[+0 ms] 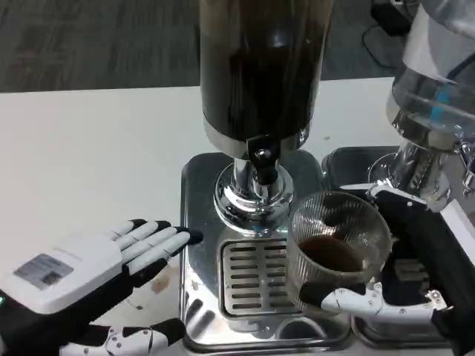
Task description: Grasp the cup under the faucet to collect the drink, then remove the cup.
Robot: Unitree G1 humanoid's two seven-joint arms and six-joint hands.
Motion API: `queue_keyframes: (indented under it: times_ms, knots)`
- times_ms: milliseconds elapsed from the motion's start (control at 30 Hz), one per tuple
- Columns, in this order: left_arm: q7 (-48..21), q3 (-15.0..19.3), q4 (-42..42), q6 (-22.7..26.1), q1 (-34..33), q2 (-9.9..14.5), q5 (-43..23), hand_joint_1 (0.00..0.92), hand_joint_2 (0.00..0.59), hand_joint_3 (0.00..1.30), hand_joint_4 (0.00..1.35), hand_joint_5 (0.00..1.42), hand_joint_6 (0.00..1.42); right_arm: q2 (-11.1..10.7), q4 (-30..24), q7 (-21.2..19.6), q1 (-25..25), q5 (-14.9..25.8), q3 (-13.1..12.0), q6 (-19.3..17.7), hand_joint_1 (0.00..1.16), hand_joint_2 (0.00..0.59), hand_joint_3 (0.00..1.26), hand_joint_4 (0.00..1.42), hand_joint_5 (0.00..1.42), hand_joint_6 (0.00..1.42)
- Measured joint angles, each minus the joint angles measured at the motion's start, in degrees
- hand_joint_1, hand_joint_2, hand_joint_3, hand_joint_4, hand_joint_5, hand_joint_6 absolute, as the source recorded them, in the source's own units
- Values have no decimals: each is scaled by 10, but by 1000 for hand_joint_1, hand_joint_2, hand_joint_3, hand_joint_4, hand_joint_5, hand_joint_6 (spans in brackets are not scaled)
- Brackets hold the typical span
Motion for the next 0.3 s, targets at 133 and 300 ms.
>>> queue_keyframes:
  times_ms: [133,300]
  knots:
    - [0,1,-1,2,0,-2,0,0,260,0,0,0,0,0,0,0,0,0,-1,0,955,137,489,671,922,1323]
    - [1,1,-1,4,0,-4,2,0,260,0,0,0,0,0,0,0,0,0,-2,0,955,137,489,671,922,1323]
